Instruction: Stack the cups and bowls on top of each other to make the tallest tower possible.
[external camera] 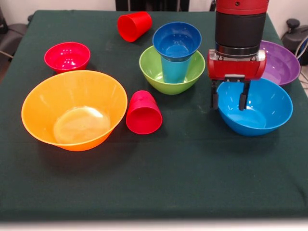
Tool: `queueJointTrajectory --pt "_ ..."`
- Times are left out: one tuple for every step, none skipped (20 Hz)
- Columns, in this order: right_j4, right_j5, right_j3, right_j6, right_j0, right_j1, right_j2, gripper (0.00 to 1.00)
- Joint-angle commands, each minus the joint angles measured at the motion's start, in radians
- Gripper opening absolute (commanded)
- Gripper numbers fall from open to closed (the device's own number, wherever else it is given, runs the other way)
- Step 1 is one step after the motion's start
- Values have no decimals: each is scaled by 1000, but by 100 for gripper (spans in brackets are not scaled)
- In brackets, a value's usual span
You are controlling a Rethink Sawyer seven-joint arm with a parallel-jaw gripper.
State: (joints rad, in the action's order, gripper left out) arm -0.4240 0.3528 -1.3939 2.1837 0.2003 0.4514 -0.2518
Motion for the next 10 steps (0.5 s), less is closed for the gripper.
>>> queueJointTrajectory --pt "-29 -21 -20 -18 -7 -37 -53 100" --pt "-29 -17 -18 -20 -7 -36 -53 100" --pt "-29 -17 -18 -20 -7 -35 -53 100" --pt "-30 -17 -17 -20 -9 -34 -51 100" --pt "-30 -14 -17 -21 -9 -34 -52 100" --pt "-30 -13 -17 -23 -8 -33 -52 100" --pt "-30 -12 -16 -23 -9 -33 -52 100" --pt "-30 -12 -14 -23 -10 -33 -52 100" --pt "-29 -8 -11 -26 -9 -34 -54 100" --pt "-28 -4 -8 -29 -8 -34 -56 100"
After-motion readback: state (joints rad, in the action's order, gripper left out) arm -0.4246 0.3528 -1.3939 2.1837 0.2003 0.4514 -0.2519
